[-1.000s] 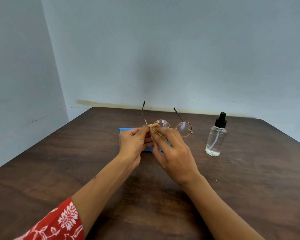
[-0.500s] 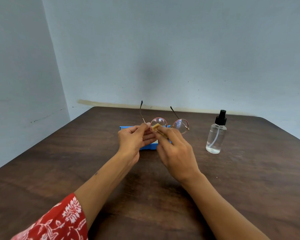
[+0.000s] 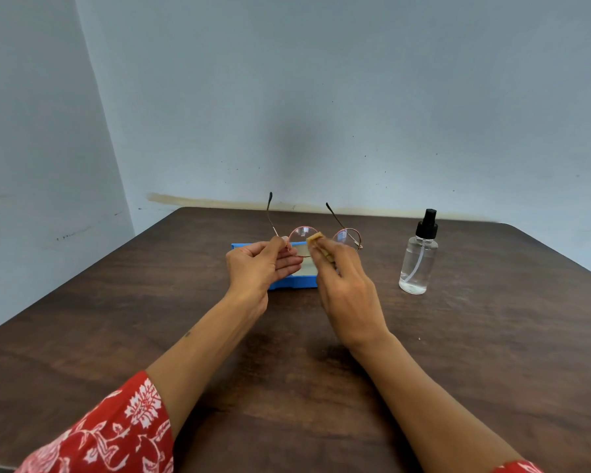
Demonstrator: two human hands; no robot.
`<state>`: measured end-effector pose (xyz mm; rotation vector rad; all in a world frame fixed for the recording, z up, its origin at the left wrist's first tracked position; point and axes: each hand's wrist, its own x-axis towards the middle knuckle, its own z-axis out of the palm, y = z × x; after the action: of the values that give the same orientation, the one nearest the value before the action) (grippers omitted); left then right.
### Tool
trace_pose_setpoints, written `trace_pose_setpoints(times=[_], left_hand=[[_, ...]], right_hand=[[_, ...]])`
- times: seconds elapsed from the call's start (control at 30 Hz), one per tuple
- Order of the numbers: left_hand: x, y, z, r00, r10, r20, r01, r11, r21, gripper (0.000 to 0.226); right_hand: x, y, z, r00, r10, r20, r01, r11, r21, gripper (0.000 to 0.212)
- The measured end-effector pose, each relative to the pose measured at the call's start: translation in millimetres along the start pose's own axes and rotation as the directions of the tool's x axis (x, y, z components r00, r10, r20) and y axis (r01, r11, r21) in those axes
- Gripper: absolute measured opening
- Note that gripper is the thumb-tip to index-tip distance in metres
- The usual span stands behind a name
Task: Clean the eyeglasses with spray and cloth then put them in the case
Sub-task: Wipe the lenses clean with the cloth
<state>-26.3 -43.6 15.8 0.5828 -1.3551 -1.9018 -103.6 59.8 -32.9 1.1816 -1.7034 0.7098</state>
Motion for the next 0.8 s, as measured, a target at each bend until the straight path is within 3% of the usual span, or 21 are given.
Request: trace_pose_setpoints(times=[0.07, 0.27, 0.4, 0.47, 0.67, 0.8], left_hand=[[-1.3, -1.0, 1.9, 1.0, 0.0, 0.004, 0.0, 1.0, 0.017, 0.01], [-3.3, -3.4, 3.3, 0.999, 0.033, 0.014, -0.033, 0.999, 0.016, 0.009], [0.7, 0.6, 0.0, 0.999, 0.03, 0.009, -0.03, 0.999, -0.013, 0.012], [-0.4, 0.0, 1.0, 1.0, 0.024, 0.017, -0.024, 1.0, -0.002, 0.014], [-2.7, -3.1, 3.7, 0.999, 0.033, 0.004, -0.033, 0.999, -0.001, 0.012], [2.2, -2.7, -0.5, 1.0, 0.015, 0.008, -0.015, 1.0, 0.003, 0.013]], right_hand=[[1.2, 1.9, -1.8, 0.999, 0.021, -0.029, -0.021, 1.0, -0.023, 0.041], [3.6, -8.1, -0.6, 0.997, -0.073, -0.006, 0.073, 0.996, 0.049, 0.035], [3.1, -2.4, -0.6, 1.0, -0.003, 0.0, 0.003, 1.0, -0.002, 0.032], [3.0, 0.0, -0.2, 1.0, 0.023, -0.008, -0.024, 0.999, -0.032, 0.043], [3.5, -10.9, 1.2, 0.995, -0.083, 0.054, 0.082, 0.996, 0.024, 0.039], [3.6, -5.2, -2.7, 0.999, -0.024, 0.042, 0.025, 0.999, -0.028, 0.043]])
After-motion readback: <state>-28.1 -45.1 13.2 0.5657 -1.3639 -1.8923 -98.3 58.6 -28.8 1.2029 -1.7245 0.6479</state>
